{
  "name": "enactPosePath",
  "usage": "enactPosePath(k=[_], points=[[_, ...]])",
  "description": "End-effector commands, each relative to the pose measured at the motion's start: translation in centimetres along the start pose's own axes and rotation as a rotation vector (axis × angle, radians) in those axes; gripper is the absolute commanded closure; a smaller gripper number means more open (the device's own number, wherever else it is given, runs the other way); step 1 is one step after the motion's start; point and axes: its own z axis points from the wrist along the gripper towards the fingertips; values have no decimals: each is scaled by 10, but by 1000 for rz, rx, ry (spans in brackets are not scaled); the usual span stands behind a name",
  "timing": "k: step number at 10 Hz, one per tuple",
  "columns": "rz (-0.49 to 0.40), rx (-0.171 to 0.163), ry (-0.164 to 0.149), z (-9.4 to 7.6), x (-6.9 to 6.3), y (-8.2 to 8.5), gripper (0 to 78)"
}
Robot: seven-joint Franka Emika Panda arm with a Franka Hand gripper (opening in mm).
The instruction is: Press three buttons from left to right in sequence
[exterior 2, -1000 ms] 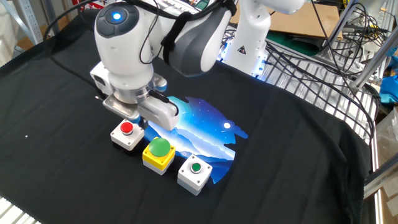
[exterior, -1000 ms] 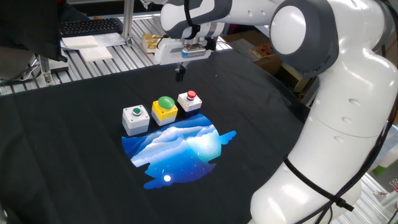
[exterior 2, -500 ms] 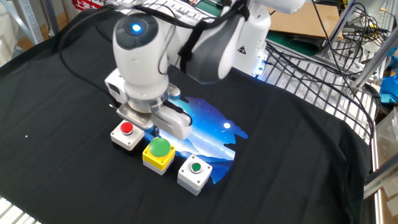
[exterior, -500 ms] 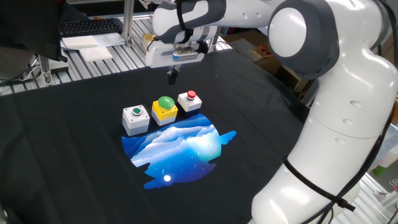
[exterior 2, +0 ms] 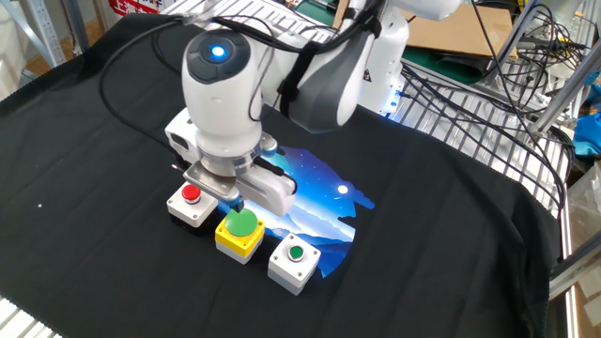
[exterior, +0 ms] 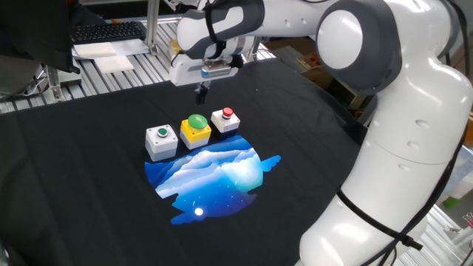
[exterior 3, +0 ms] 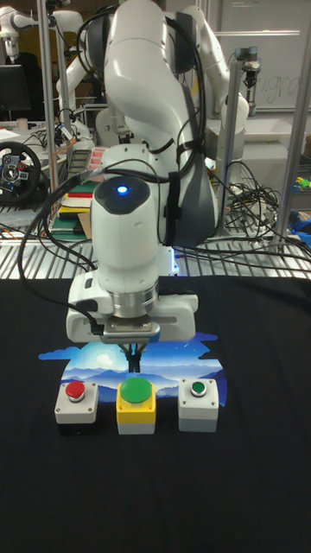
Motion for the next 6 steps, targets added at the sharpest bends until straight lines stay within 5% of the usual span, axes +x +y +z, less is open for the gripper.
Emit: enactPosePath(k=[1,6], points=[[1,9,-3,8,1,5,776],[2,-2,1,21,-2,5,776]])
